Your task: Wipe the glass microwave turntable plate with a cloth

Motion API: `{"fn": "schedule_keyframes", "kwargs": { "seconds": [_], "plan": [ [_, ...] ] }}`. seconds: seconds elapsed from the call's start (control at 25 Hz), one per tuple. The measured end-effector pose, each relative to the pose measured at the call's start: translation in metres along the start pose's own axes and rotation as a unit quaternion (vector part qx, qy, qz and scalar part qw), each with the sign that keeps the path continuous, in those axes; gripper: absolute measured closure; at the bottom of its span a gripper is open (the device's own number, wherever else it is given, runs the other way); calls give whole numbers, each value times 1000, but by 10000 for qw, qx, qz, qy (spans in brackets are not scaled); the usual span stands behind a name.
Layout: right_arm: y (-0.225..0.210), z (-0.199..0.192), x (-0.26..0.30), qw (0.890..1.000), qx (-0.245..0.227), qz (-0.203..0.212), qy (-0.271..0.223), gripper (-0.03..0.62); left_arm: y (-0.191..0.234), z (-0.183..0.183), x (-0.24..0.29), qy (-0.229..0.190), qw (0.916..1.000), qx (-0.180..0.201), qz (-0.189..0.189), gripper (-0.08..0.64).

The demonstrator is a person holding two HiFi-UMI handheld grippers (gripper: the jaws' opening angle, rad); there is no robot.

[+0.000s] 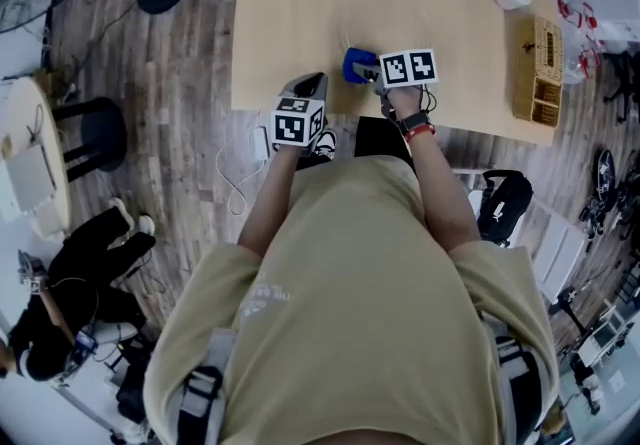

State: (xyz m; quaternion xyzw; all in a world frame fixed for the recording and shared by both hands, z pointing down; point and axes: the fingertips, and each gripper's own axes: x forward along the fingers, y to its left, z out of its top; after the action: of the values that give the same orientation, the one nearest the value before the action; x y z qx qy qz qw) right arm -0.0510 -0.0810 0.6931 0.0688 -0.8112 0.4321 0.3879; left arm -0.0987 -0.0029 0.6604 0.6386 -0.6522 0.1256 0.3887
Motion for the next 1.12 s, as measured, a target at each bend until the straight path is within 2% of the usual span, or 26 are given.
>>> {"fn": "schedule_keyframes", "kwargs": {
  "seconds": [0.28, 0.68, 1.12],
  "plan": [
    [-4, 0, 7, 9982, -349, -197, 443, 451, 7, -4, 2, -28, 10000, -82, 6, 541],
    [-5, 0, 7, 9946, -737, -146, 710, 451, -5, 15, 18, -80, 9998, 96, -152, 541],
    [-18, -12, -10, 9963, -600, -18, 615, 451, -19, 24, 36, -18, 9996, 209, -189, 541]
  ]
}}
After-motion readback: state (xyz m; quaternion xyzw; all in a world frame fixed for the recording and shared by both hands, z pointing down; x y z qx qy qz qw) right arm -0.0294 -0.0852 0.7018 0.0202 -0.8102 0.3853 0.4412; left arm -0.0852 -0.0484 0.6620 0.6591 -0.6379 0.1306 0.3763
